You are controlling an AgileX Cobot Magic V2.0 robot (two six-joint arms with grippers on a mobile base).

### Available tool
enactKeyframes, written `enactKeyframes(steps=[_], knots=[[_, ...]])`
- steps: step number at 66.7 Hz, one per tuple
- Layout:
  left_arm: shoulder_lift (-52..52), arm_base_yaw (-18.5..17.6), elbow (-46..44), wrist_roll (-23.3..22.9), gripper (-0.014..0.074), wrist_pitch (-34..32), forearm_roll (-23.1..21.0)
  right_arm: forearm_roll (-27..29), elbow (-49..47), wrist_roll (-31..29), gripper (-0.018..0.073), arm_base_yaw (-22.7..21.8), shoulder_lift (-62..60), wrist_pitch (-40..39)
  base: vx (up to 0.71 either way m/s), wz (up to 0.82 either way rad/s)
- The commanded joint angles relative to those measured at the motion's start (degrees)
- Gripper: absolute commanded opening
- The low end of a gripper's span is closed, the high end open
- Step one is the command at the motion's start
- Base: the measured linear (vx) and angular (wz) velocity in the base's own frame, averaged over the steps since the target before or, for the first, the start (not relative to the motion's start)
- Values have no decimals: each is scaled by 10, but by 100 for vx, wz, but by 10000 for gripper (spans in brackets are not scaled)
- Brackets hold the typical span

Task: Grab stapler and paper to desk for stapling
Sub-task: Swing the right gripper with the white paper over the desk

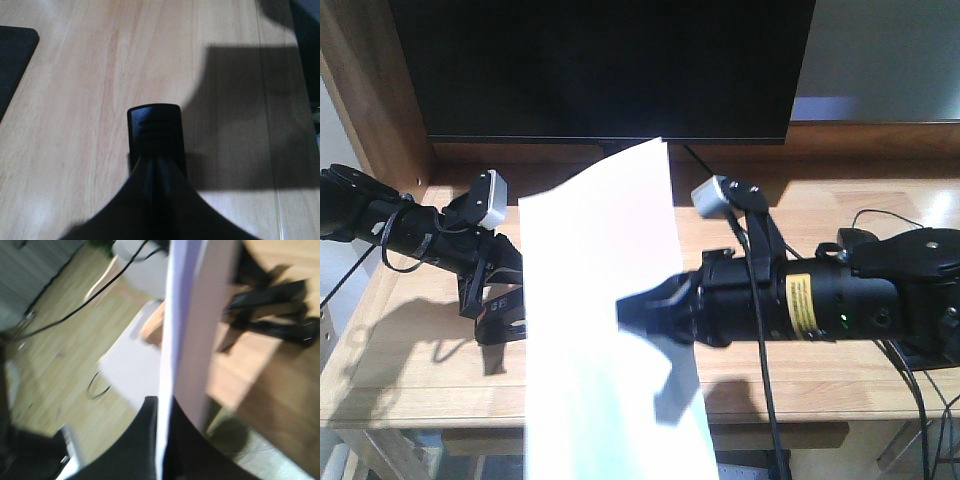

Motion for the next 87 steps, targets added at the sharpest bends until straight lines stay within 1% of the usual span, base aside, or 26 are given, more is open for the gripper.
enactKeyframes(steps=[1, 8, 12, 21, 32, 42, 52, 63, 70, 76, 81, 87], knots=[[-34, -4, -14, -6, -8, 14, -34, 25, -17, -4, -5, -9, 0, 82, 0, 0], [-34, -4, -14, -6, -8, 14, -34, -10, -15, 17, -5, -16, 28, 161, 0, 0], [-34, -4, -14, -6, -8, 14, -34, -33, -15, 42, -5, -22, 57, 196, 0, 0], [-34, -4, -14, -6, -8, 14, -34, -39, -15, 44, -5, -22, 127, 237, 0, 0], [-34, -4, -14, -6, -8, 14, -34, -32, -15, 44, -5, -22, 173, 266, 0, 0], [-34, -4, -14, -6, -8, 14, -34, -34, -17, 42, -5, -22, 176, 265, 0, 0], [-34, -4, -14, -6, -8, 14, -34, -39, -32, 35, -3, -20, 176, 233, 0, 0], [-34, -4, -14, -6, -8, 14, -34, -40, -52, 35, -2, -20, 176, 223, 0, 0], [-34, -4, -14, -6, -8, 14, -34, -40, -65, 31, -2, -20, 176, 200, 0, 0], [-34, -4, -14, -6, -8, 14, -34, -40, -78, 14, -2, -20, 176, 167, 0, 0], [-34, -4, -14, -6, -8, 14, -34, -35, -85, 13, -2, -20, 176, 151, 0, 0], [-34, -4, -14, -6, -8, 14, -34, -21, -85, 13, -2, -20, 176, 150, 0, 0]])
